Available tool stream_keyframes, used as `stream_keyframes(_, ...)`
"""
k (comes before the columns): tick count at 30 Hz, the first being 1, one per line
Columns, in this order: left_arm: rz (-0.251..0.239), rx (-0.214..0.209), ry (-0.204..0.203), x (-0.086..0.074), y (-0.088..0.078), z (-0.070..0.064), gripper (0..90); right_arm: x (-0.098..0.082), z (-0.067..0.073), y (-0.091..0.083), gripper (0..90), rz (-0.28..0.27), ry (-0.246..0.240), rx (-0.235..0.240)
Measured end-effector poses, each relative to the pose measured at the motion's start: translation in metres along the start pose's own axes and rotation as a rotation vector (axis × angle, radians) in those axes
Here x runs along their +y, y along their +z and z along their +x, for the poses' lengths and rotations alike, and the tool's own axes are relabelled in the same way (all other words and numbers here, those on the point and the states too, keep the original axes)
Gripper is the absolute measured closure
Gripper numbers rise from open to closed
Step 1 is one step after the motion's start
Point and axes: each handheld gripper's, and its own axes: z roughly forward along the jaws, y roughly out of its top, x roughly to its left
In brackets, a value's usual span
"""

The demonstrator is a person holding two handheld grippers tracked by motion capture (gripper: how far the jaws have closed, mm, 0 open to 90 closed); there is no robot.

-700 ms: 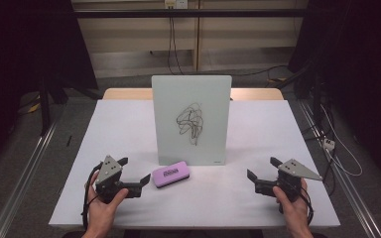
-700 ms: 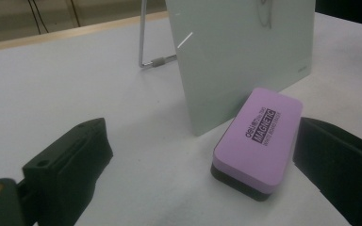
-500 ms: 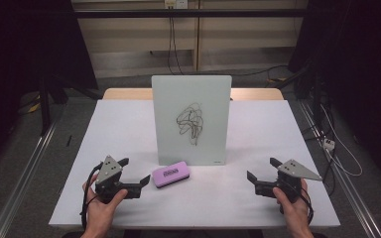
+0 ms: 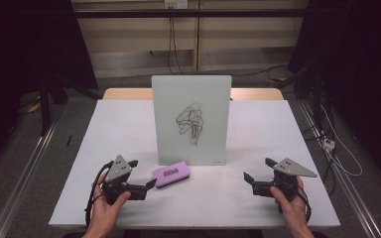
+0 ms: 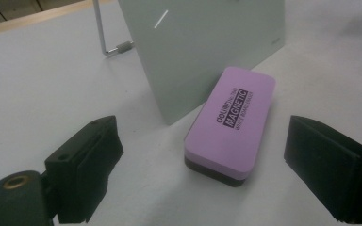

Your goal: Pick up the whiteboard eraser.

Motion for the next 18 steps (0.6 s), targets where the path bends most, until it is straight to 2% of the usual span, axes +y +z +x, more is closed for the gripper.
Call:
stream_keyframes(4,0.034,-0.023,0.003,0.0,-0.001,0.002,10.4,0.0,0.001,0.0,5.0,-0.003,0.006,0.017)
stream_keyframes(7,0.064,-0.077,-0.006,0.003,0.003,0.004,9.8,0.001,0.001,0.002,5.1,0.0,0.013,0.022)
stream_keyframes(9,0.047,-0.067,0.008,0.007,0.003,0.004,9.8,0.001,0.001,0.002,5.0,0.002,0.002,0.023)
stream_keyframes(13,0.048,-0.069,0.025,0.017,0.004,0.003,9.7,0.002,0.003,0.005,4.9,0.01,-0.019,0.028)
stream_keyframes(14,0.063,-0.079,0.026,0.02,0.005,0.003,9.6,0.002,0.004,0.006,4.8,0.013,-0.016,0.033)
stream_keyframes(15,0.083,-0.078,0.039,0.023,0.006,0.002,9.3,0.003,0.005,0.007,4.7,0.026,-0.035,0.042)
stream_keyframes(18,0.119,-0.072,0.065,0.028,0.01,-0.001,9.1,0.003,0.005,0.008,4.6,0.032,-0.044,0.056)
